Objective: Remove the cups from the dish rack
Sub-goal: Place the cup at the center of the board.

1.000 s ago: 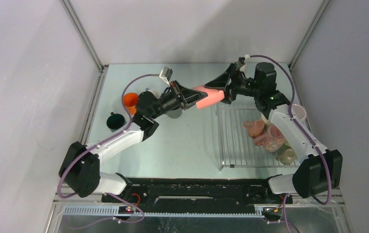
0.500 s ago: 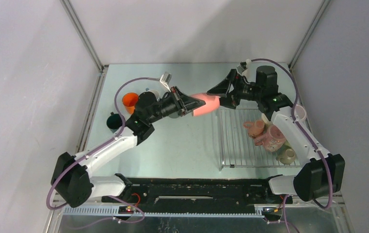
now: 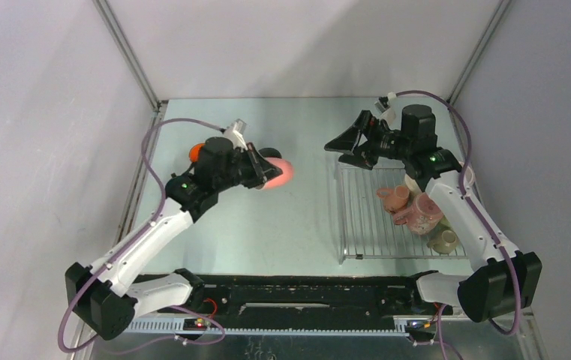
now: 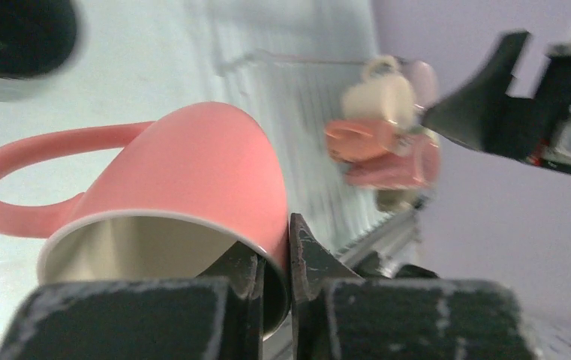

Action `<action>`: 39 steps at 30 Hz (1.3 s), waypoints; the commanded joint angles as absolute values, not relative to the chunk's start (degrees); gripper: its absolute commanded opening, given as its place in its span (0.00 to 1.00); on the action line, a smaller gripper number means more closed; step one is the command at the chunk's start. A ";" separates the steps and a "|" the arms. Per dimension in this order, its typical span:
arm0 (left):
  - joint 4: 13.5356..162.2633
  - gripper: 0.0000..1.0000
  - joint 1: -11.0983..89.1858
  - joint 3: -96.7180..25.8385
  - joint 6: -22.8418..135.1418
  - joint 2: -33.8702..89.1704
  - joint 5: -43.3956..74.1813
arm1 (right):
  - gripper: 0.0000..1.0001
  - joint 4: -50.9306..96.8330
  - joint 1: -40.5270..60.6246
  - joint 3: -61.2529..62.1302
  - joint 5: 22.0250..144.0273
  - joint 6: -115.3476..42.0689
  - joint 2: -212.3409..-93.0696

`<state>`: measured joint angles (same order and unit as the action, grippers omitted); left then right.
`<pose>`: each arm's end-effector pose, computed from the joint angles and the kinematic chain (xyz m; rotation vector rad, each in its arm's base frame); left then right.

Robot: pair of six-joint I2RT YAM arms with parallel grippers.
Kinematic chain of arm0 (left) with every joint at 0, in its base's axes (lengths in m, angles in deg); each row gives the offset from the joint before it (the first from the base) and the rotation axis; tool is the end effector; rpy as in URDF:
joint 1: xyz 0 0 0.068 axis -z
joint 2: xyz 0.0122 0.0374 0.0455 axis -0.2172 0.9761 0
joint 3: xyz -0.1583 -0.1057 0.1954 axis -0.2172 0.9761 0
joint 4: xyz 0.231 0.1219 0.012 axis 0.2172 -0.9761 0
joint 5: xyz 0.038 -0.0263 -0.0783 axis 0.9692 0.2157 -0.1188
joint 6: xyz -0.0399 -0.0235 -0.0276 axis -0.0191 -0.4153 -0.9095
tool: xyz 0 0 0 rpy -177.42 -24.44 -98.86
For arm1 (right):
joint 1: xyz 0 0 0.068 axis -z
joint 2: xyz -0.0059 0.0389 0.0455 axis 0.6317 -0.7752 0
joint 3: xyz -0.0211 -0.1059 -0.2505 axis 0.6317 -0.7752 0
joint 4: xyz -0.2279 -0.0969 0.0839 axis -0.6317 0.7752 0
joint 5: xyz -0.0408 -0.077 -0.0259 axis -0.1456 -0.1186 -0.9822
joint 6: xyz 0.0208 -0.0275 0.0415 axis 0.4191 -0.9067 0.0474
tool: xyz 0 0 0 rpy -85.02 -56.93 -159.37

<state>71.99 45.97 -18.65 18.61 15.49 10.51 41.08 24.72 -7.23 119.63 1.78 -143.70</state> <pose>0.2068 -0.1462 0.3349 -0.1253 2.1252 -1.1337 0.2641 0.0938 0.3683 0.0105 2.1343 1.4075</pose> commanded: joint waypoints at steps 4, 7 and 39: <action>45.26 0.00 40.54 -33.01 37.13 17.65 28.03 | 1.00 46.60 23.00 -6.89 112.14 -6.45 -141.66; 41.45 0.00 38.54 -34.18 39.39 20.94 30.95 | 1.00 48.66 22.20 -6.87 110.21 -8.36 -141.54; 36.14 0.00 27.05 -43.71 54.72 51.11 31.06 | 1.00 56.76 16.32 -6.86 99.74 -14.26 -139.28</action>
